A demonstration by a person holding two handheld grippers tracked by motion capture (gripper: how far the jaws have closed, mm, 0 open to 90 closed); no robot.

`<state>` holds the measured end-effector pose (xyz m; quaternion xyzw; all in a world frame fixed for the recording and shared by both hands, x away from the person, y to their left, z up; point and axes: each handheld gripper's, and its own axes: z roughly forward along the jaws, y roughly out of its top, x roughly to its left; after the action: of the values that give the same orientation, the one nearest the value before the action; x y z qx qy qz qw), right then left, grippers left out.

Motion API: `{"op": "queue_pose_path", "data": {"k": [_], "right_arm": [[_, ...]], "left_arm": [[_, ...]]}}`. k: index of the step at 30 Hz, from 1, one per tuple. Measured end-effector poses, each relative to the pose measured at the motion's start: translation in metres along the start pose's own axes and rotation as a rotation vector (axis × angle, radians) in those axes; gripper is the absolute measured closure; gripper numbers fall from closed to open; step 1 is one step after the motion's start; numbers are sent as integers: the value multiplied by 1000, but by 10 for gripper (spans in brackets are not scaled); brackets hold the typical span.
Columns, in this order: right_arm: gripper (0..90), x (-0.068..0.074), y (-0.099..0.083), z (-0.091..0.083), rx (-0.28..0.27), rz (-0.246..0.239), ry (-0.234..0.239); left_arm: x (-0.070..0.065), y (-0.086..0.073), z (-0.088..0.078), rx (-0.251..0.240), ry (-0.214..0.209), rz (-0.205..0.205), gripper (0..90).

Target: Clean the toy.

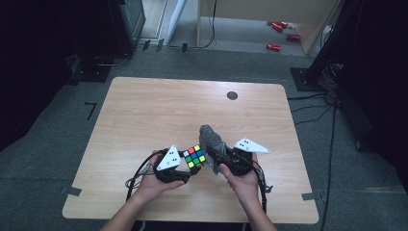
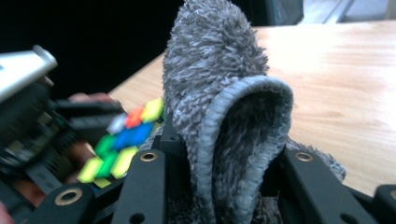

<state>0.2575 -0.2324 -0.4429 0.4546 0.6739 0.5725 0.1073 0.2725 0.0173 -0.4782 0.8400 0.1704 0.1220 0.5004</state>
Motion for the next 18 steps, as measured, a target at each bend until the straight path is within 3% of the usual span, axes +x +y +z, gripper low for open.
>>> {"op": "queue_pose_path", "data": {"k": [4, 5, 12, 18], "right_arm": [[652, -2, -3, 2, -7, 17, 2], [653, -4, -5, 3, 1, 23, -3], [652, -7, -9, 7, 40, 7, -40], [651, 1, 0, 0, 2, -3, -18]], "left_arm": [[-2, 2, 0, 6, 8, 6, 351], [-1, 3, -3, -13, 6, 0, 351], [2, 3, -5, -25, -2, -5, 351], [-2, 2, -1, -2, -5, 9, 351]]}}
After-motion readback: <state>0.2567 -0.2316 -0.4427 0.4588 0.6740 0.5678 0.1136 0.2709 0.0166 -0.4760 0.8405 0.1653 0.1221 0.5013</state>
